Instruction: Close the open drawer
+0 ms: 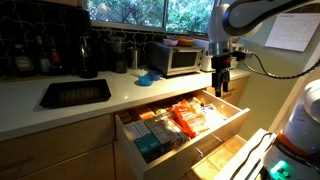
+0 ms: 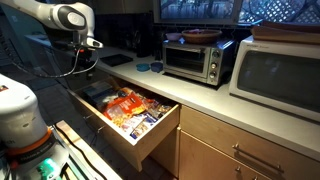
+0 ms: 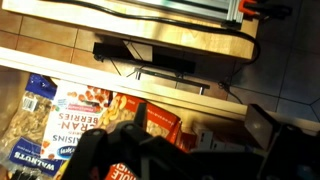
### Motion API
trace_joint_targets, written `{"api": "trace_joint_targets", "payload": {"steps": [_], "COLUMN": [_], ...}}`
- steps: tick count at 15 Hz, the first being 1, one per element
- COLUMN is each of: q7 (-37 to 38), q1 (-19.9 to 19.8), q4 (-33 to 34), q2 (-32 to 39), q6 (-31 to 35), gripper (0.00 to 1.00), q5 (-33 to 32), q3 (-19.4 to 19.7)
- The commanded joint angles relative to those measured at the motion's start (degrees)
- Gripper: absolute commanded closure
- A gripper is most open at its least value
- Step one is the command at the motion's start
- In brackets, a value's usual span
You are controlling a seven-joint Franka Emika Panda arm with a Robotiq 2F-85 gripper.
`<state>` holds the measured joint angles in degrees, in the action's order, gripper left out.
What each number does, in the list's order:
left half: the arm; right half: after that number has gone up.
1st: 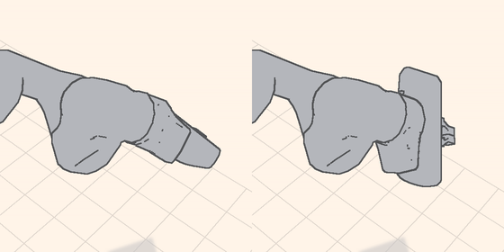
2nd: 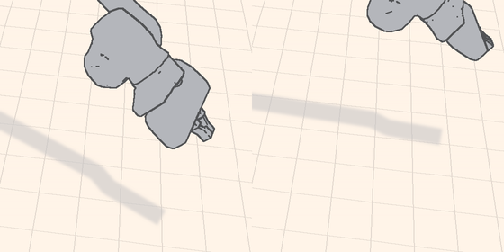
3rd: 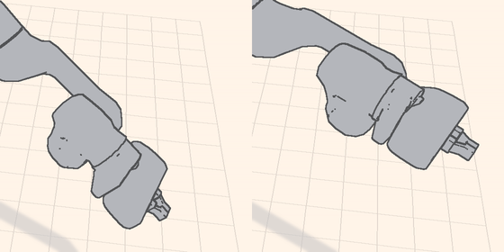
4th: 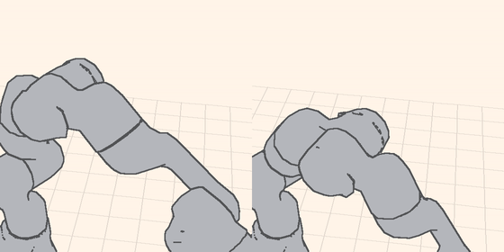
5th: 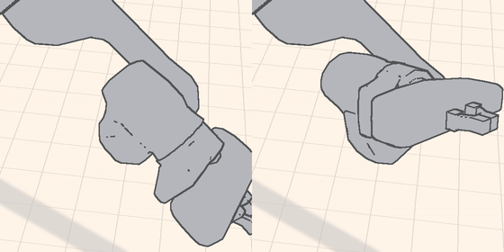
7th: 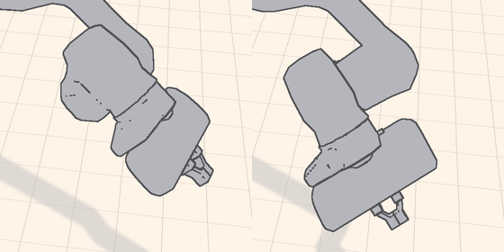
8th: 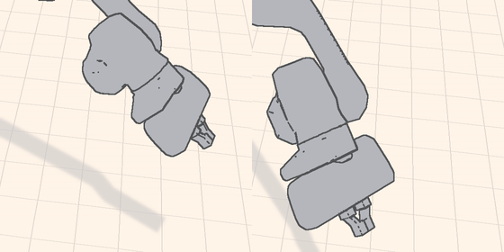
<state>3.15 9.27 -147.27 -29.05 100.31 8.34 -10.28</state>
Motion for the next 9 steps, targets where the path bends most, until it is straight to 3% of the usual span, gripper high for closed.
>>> {"api": "trace_joint_targets", "payload": {"steps": [1,5,6,9], "q7": [-0.06,-0.73,-0.58,-0.47], "q1": [1.76,3.73,3.89,4.5], "q4": [-6.53,-12.9,-9.81,-10.74], "q2": [-0.02,1.94,5.98,9.75], "q6": [4.03,12.76,13.71,17.28], "gripper": [0.0,0.0,0.0,0.0], "q5": [2.7,6.09,6.65,8.47], "q3": [-0.13,-0.41,-0.49,-0.46]}}
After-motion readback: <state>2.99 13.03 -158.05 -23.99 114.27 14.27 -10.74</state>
